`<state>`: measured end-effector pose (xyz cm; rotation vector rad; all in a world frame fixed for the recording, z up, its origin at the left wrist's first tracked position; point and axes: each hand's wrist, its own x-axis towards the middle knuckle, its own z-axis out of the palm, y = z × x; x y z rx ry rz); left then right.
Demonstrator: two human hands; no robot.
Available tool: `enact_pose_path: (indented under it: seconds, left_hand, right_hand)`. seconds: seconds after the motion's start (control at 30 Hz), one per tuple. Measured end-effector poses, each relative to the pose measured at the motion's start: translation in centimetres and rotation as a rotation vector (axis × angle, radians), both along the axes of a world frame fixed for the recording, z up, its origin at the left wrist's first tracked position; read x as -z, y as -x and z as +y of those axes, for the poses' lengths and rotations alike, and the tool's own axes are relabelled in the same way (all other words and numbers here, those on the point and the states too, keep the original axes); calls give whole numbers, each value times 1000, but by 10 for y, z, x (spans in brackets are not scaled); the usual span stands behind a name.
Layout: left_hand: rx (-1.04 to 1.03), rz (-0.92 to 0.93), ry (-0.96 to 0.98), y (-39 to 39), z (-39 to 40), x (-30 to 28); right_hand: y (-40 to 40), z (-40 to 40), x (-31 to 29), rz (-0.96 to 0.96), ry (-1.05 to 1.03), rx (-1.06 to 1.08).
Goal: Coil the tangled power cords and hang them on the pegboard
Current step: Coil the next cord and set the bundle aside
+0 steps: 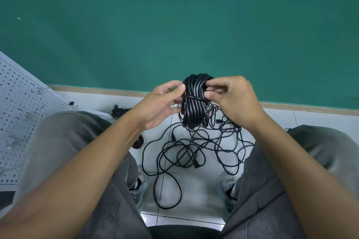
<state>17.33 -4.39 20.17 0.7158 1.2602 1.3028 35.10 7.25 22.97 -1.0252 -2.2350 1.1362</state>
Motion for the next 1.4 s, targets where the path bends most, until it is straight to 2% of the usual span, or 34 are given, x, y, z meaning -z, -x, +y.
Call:
enact_pose_path:
  seconds: [0.2,0.37,0.5,0.6,0.7,0.77,0.83,0.87,0.9,1.03,1.23,1.4]
  left_hand:
    - [7,-139,13,6,1,4]
    - [47,-139,3,11,3,4]
    - [-26,-88,19,10,4,5]
    - [-168,55,22,12,4,6]
    - [-285,321,25,19,5,8]
    - [-303,593,67,25,5,11]
    - [-247,982,145,30,3,17]
    - [-224,1126,177,33,2,20]
    - [-224,1194,194,38,-1,24]
    - [-255,1186,228,68,-13,45]
    - [-78,1257,389,97,-6,73]
    - [3,1230,553,122,8,114]
  right_hand:
    - [-6,11,-4,195,326,39]
    - [-2,6,-1,288,427,112]
    - [4,3,10,317,489,120]
    - [7,7,16,310,489,148]
    - [6,15,22,235,371,187]
    - [7,19,26,205,357,180]
    - [12,21,30,162,345,158]
    - [15,22,32,133,326,145]
    - [18,23,35,107,311,124]
    - [32,23,48,-3,288,9]
    - [47,20,79,-275,187,-253]
    - [69,35,130,-500,67,-421]
